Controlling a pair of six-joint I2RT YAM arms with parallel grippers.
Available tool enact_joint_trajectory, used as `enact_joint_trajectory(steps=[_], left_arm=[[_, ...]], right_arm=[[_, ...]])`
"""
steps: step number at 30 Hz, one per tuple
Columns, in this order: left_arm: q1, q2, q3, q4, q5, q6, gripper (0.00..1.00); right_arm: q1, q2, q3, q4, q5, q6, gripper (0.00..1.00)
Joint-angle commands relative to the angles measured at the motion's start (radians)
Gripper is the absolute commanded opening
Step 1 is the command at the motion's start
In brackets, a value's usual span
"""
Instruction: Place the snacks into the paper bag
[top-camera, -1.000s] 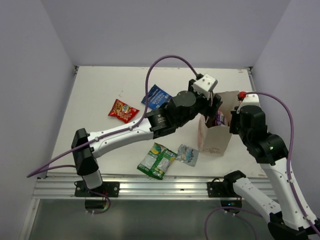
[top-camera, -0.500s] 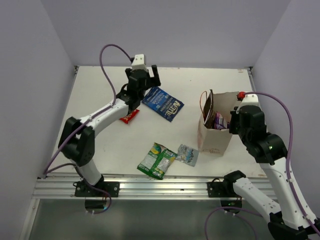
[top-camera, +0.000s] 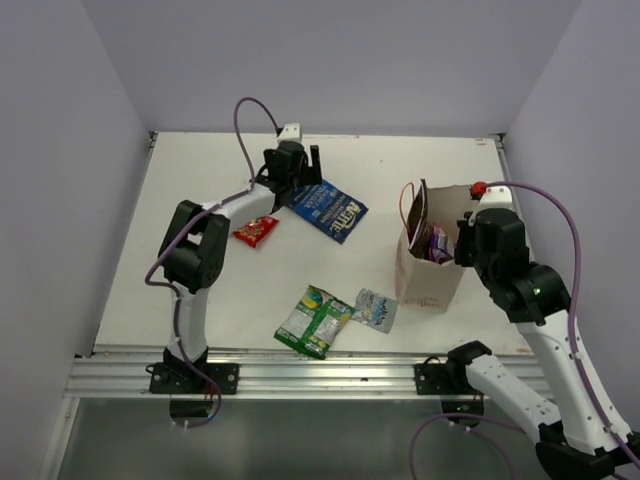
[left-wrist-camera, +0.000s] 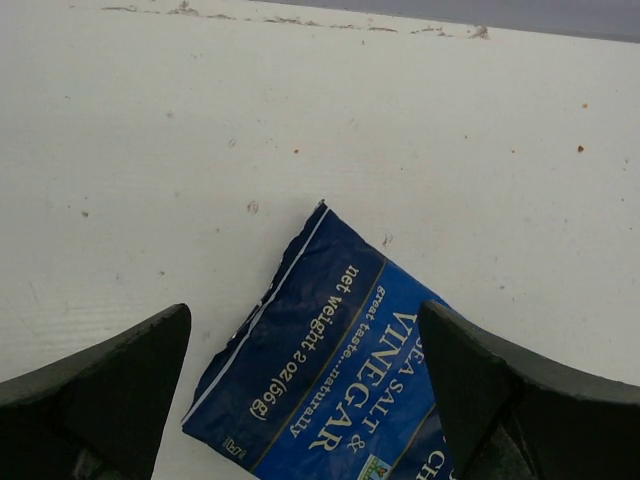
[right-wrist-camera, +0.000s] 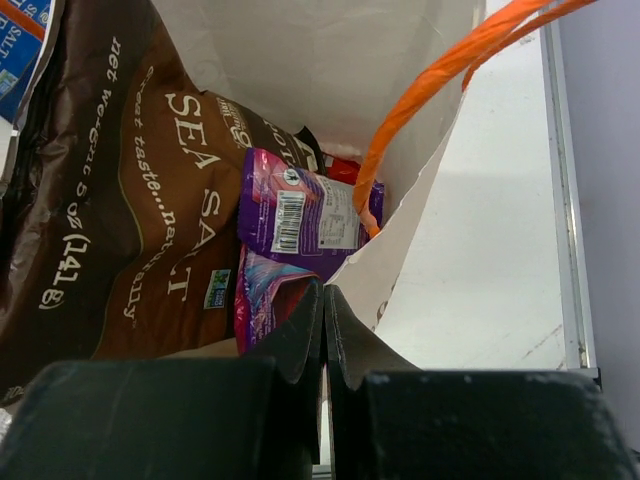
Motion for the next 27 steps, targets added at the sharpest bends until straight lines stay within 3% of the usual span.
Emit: enact_joint_trajectory(steps=[1, 14, 17, 18, 20, 21, 22, 24, 27], left_arm=[[0.008, 0.050, 0.042, -0.009, 0.007, 0.026, 1.00], [0.004, 0.112, -0.010, -0.058, 0.059, 0.005, 0.99], [-0.001, 0.124, -0.013, -0.066, 0.067, 0.016, 0.85], [-0.003, 0.128, -0.016, -0.066, 0.068, 0.019, 0.64], [-0.006, 0.127, -0.026, -0.063, 0.067, 0.017, 0.44], [-0.007, 0.125, -0.033, -0.058, 0.067, 0.016, 0.24], [-0.007, 0.122, -0.036, -0.058, 0.065, 0.014, 0.12], [-0.009, 0.118, -0.038, -0.058, 0.064, 0.016, 0.00], [-0.015, 0.104, -0.038, -0.063, 0.064, 0.019, 0.00]], right_arm=[[0.004, 0.015, -0.012, 0.025, -0.011, -0.012, 0.00], [0.002, 0.032, -0.009, 0.026, -0.014, -0.015, 0.00], [0.002, 0.032, -0.009, 0.026, -0.013, -0.014, 0.00], [0.002, 0.032, -0.010, 0.026, -0.013, -0.014, 0.00], [0.002, 0.032, -0.010, 0.026, -0.011, -0.014, 0.00], [0.002, 0.032, -0.010, 0.026, -0.013, -0.015, 0.00], [0.002, 0.032, -0.010, 0.026, -0.011, -0.015, 0.00], [0.002, 0.032, -0.010, 0.028, -0.014, -0.014, 0.00], [0.004, 0.032, -0.013, 0.029, -0.016, -0.015, 0.00]])
